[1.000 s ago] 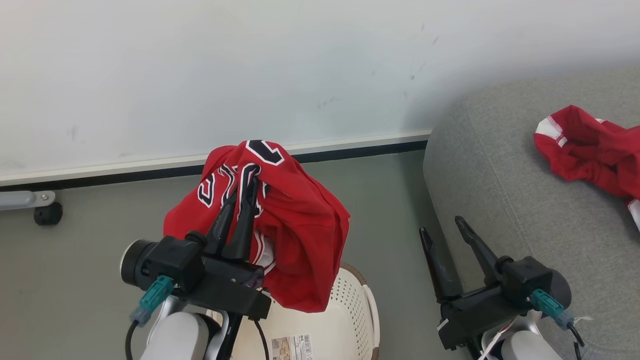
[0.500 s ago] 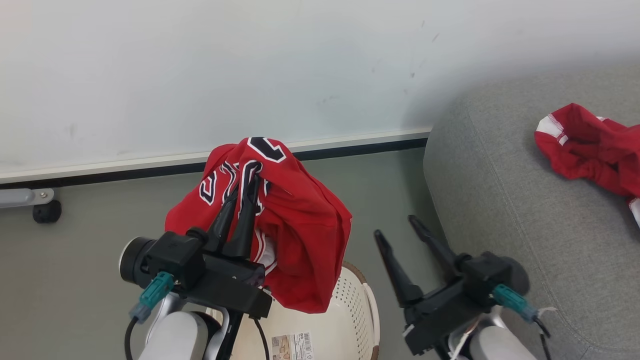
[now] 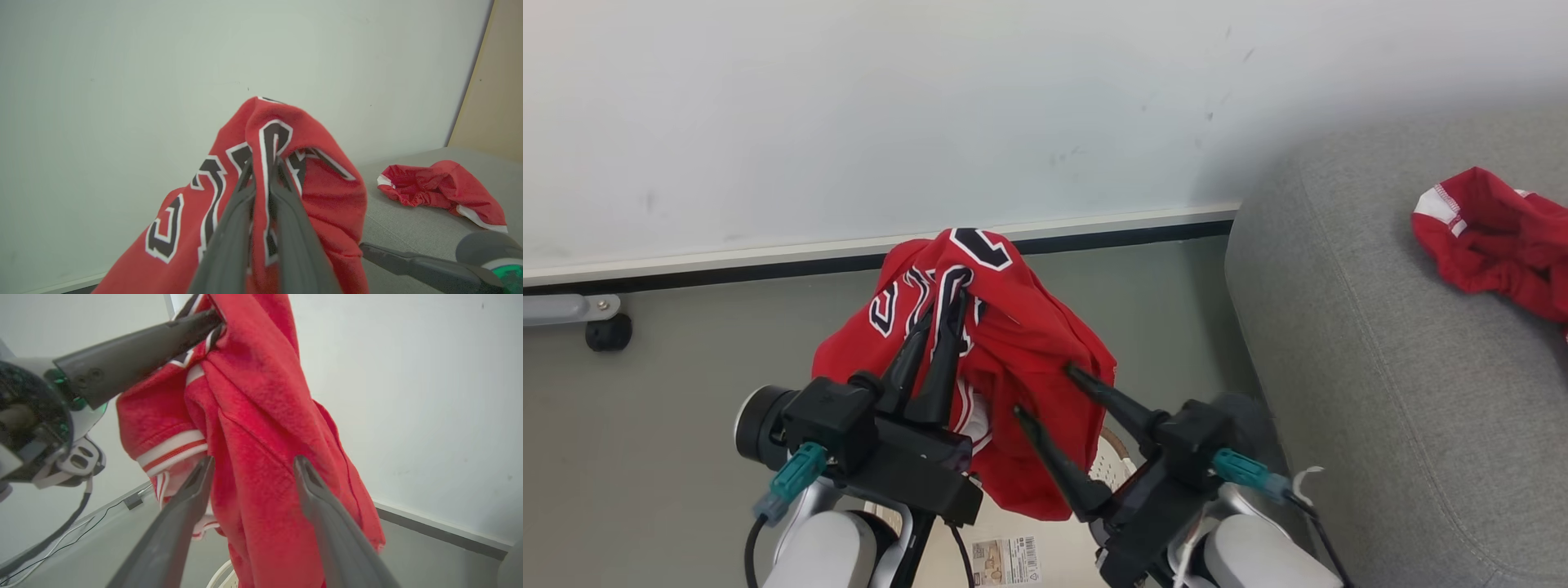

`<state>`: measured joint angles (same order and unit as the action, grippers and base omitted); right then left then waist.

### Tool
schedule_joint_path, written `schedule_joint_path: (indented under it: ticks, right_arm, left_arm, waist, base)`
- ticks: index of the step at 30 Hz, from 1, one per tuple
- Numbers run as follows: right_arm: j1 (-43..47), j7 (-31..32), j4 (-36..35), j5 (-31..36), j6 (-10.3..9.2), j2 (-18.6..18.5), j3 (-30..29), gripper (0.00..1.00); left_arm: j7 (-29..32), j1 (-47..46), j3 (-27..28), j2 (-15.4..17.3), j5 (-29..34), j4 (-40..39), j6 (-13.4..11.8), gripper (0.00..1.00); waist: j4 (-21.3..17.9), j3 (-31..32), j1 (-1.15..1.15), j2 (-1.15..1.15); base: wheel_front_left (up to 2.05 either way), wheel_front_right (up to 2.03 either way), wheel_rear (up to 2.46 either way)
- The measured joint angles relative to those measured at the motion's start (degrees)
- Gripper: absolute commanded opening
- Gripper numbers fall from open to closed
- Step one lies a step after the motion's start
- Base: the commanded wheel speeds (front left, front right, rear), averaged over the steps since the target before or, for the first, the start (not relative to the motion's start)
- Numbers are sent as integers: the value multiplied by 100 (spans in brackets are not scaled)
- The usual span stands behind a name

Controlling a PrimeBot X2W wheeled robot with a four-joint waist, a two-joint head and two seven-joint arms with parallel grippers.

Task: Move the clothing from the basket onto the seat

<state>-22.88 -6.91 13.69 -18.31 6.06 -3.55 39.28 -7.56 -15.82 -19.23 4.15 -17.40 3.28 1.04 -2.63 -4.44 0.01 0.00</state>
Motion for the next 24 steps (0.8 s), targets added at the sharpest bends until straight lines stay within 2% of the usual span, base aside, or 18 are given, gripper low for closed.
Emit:
schedule_joint_path:
  ticks: [7,12,13,15,24]
  right_arm:
    - [-641,-1,240,-515,-4,-15,848,100]
    - [-1108,-74,528,-845,-210,-24,1159,100]
    - [-1263,-86,628,-1012,-258,-34,1326,80]
    - [-1400,-141,728,-1138,-312,-29,1405,0]
    - [-1808,-346,1038,-1736,-485,-29,1882,0]
  left_arm:
    - [77,-12,-136,-14,1,-54,4,0]
    - [101,-55,-276,-29,1,-76,55,0]
    - [114,-65,-292,-46,1,-92,55,0]
    - [137,-95,-326,-47,0,-96,56,0]
    - [138,-122,-302,-47,0,-125,52,0]
  waist:
    - [80,-34,0,0]
    - [166,-72,0,0]
    - [206,-92,0,0]
    - [244,-114,0,0]
    - [301,-179,0,0]
  base:
    - [0,0,0]
    - [0,0,0]
    - [0,0,0]
    - [0,0,0]
    - [0,0,0]
